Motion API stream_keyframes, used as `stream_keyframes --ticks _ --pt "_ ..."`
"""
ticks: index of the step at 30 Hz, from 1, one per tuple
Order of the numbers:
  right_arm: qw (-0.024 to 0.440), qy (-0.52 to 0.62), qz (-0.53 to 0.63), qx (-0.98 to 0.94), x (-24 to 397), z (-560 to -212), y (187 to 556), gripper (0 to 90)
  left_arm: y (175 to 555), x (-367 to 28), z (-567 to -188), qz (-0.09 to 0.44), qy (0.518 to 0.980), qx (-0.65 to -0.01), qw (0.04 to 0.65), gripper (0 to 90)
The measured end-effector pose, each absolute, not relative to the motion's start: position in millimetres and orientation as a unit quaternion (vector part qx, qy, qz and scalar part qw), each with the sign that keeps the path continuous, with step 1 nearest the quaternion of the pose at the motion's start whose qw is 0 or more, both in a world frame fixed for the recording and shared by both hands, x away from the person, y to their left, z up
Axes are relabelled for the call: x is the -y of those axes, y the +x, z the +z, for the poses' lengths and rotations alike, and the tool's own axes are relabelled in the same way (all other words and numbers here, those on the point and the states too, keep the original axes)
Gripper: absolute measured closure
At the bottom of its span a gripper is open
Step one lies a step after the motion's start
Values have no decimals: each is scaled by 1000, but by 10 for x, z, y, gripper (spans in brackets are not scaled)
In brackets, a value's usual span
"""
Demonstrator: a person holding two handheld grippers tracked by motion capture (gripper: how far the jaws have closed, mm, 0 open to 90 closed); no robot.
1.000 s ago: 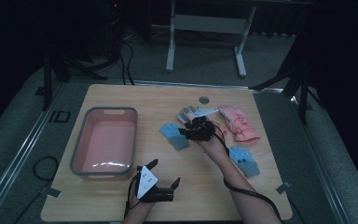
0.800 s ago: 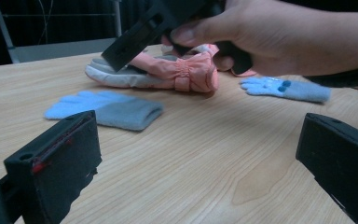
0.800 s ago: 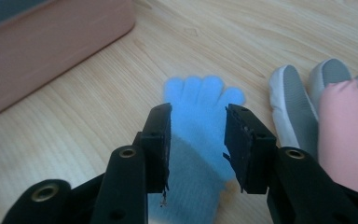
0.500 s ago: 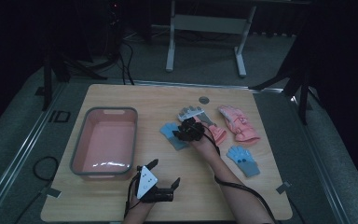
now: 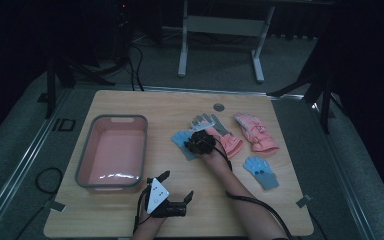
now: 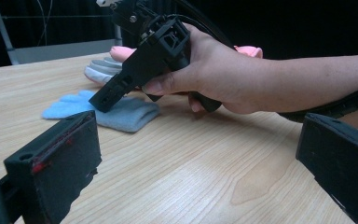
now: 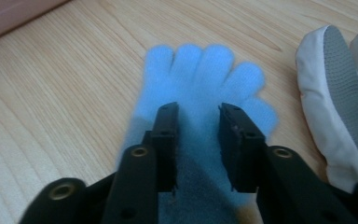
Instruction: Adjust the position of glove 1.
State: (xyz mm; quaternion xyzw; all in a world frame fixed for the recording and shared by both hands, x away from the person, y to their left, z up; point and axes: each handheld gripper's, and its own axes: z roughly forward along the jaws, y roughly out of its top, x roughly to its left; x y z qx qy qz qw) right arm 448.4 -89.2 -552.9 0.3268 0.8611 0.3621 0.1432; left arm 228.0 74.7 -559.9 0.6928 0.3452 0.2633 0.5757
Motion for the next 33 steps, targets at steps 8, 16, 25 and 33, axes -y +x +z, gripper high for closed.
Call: stream_keyframes --ticks 8,16,25,33 --pt "121 341 365 -858 877 -5440 4409 852 2288 -752 -5599 260 693 -347 576 0" --pt "129 377 402 -824 1055 -5007 4162 857 2285 -750 -5599 262 692 -346 576 0" --pt "188 429 416 -779 1404 -4575 3619 857 2281 -746 -5600 264 691 -347 576 0" --pt "183 495 412 -743 1706 -4653 3220 857 2282 -747 -5600 265 690 -348 576 0"
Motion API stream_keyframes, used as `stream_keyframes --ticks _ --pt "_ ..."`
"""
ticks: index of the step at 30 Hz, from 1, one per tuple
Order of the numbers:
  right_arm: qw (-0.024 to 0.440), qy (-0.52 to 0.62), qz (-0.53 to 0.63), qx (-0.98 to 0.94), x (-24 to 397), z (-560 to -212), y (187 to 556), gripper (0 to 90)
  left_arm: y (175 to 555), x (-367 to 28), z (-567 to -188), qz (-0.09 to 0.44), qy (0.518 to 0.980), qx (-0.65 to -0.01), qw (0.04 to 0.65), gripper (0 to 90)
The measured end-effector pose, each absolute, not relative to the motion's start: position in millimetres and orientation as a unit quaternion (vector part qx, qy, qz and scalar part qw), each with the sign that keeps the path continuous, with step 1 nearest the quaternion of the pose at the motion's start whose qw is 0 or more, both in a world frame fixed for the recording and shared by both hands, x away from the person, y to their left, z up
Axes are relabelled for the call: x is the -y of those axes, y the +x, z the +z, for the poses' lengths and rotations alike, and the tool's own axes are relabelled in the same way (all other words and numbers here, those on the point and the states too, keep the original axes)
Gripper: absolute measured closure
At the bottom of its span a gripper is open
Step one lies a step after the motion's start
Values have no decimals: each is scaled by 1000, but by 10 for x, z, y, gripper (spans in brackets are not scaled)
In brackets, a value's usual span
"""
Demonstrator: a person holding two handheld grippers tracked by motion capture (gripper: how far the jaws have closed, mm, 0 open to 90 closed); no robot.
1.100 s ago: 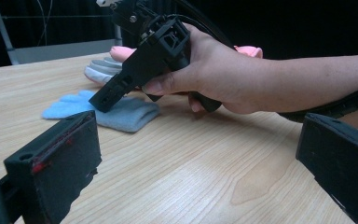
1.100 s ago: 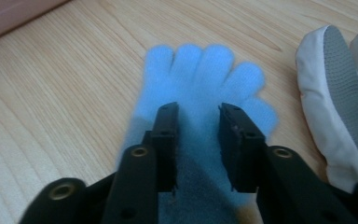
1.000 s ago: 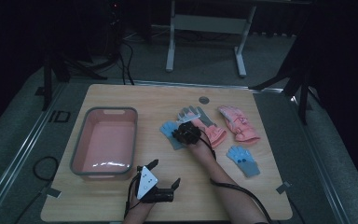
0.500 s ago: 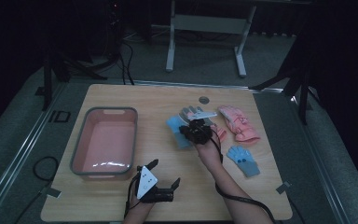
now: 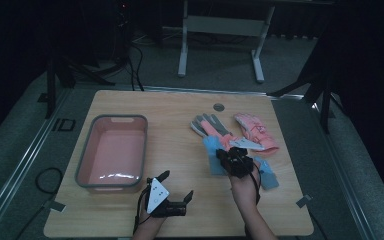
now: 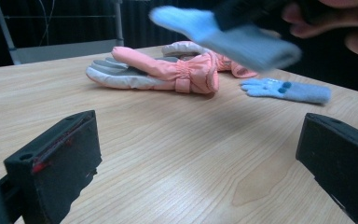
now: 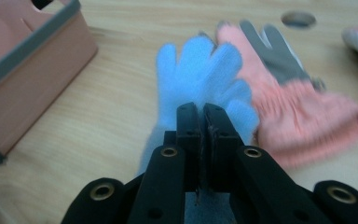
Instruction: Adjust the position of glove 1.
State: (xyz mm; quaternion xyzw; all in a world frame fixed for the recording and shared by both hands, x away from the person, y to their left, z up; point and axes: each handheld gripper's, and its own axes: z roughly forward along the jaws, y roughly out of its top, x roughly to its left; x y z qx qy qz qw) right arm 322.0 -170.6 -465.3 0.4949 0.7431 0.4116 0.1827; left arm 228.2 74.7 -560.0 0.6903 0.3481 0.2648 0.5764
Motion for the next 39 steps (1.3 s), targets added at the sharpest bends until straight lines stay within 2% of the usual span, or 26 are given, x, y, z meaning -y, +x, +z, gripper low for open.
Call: stream_keyframes --ticks 9,15,21,34,36,39 --pt "183 523 383 -739 1779 -4960 2939 856 2282 -742 -5600 265 691 -347 576 0" --pt "165 537 359 -745 1731 -5251 2968 854 2281 -743 -5600 266 692 -346 576 0" --pt "170 532 340 -757 1670 -5419 3036 846 2284 -741 -5599 264 693 -345 576 0" --pt "172 494 354 -775 1728 -5514 3089 652 2284 -741 -5599 264 695 -342 575 0" --pt "161 495 360 -774 1760 -5476 3099 644 2285 -741 -5599 263 695 -342 575 0" --pt "173 478 374 -776 1820 -5327 3109 631 2284 -741 -5599 264 695 -341 575 0"
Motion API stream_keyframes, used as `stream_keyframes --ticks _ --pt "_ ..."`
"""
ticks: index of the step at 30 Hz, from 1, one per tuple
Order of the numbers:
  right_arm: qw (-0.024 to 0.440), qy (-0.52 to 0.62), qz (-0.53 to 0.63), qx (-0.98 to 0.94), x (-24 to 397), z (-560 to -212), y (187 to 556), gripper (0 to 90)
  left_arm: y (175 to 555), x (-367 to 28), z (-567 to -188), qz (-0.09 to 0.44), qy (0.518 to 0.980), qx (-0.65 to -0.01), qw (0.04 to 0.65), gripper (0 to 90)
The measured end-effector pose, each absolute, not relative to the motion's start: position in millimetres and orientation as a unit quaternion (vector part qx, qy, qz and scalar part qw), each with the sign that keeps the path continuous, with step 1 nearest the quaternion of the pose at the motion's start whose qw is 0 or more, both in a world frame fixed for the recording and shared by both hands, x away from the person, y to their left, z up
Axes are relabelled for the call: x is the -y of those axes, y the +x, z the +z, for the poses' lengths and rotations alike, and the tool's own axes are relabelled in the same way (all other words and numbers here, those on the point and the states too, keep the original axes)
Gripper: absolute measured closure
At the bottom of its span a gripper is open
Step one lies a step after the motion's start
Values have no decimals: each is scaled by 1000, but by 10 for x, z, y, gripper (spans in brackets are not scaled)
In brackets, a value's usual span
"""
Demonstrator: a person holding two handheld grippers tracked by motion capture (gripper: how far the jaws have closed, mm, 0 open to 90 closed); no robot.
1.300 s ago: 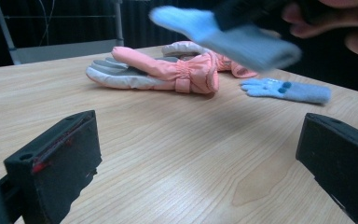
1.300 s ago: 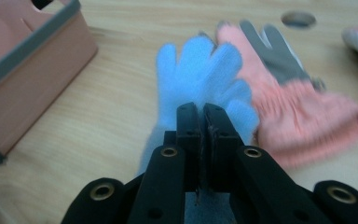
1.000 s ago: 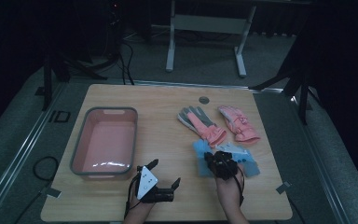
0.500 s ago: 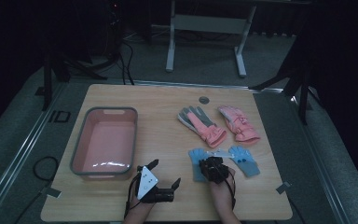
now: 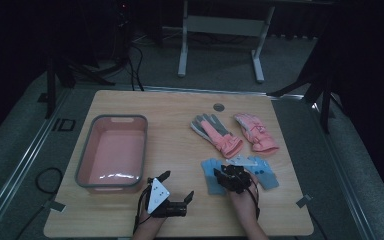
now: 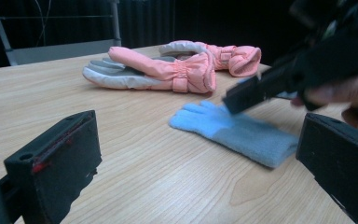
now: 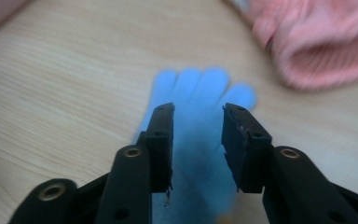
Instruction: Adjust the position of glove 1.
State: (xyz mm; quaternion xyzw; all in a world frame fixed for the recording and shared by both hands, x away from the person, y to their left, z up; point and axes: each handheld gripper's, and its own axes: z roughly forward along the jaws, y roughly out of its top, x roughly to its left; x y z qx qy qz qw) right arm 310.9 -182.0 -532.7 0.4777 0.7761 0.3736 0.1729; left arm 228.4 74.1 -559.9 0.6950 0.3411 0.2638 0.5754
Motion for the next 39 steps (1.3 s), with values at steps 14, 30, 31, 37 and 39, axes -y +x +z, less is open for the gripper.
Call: stream_keyframes --ticks 14,30,31,37,39 --pt "224 354 422 -804 2624 -4831 3190 665 2286 -738 -5599 262 694 -342 576 0" --pt "175 352 382 -836 3482 -5111 3354 612 2288 -740 -5600 261 693 -343 578 0" --pt "176 356 380 -836 3504 -5155 3363 592 2289 -741 -5599 261 693 -343 577 0" --pt "156 376 369 -835 3542 -5367 3443 606 2289 -743 -5599 261 692 -345 578 0" --pt "146 379 369 -836 3550 -5425 3483 608 2290 -743 -5600 260 692 -345 579 0"
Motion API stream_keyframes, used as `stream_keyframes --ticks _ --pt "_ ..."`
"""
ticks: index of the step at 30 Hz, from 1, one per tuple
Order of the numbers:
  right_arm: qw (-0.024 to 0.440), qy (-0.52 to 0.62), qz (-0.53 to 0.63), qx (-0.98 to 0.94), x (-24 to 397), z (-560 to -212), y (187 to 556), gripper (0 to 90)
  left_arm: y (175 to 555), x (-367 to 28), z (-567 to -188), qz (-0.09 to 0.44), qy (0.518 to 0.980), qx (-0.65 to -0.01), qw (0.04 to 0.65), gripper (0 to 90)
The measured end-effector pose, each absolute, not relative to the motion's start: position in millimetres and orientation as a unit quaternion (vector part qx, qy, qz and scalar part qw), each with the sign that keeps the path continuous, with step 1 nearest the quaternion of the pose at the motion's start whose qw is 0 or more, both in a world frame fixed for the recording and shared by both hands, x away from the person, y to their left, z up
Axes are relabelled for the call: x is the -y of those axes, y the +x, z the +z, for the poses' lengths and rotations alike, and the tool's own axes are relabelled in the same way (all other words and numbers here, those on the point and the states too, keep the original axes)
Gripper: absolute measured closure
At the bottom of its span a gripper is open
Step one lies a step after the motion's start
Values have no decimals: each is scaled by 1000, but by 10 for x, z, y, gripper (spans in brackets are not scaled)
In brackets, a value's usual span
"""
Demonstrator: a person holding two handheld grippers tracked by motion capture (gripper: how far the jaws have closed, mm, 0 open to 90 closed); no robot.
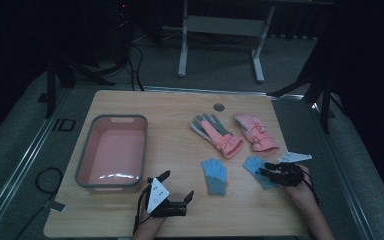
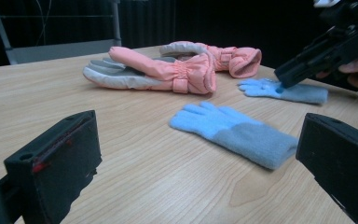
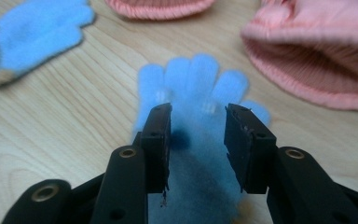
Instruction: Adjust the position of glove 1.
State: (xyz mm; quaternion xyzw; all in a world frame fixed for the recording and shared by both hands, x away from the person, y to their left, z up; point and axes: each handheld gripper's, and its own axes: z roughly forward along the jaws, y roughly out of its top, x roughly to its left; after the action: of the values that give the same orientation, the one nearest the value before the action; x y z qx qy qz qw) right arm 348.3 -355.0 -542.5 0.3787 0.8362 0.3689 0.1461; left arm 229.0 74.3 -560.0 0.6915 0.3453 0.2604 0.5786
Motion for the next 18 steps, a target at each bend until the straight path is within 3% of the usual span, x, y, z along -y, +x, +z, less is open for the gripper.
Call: stream_keyframes --ticks 4,5,8,14,18 --pt "135 371 372 -840 3546 -5496 3521 622 2289 -747 -5601 260 690 -346 580 0" --pt "144 373 363 -842 3537 -5494 3519 751 2288 -746 -5601 260 690 -346 580 0" --pt "163 381 354 -838 3489 -5491 3488 826 2289 -747 -5601 260 690 -347 580 0" --pt "167 438 390 -792 3410 -5387 3329 849 2288 -749 -5601 261 688 -348 580 0" --pt "204 481 387 -759 3321 -5148 3152 852 2286 -747 -5602 262 688 -348 581 0"
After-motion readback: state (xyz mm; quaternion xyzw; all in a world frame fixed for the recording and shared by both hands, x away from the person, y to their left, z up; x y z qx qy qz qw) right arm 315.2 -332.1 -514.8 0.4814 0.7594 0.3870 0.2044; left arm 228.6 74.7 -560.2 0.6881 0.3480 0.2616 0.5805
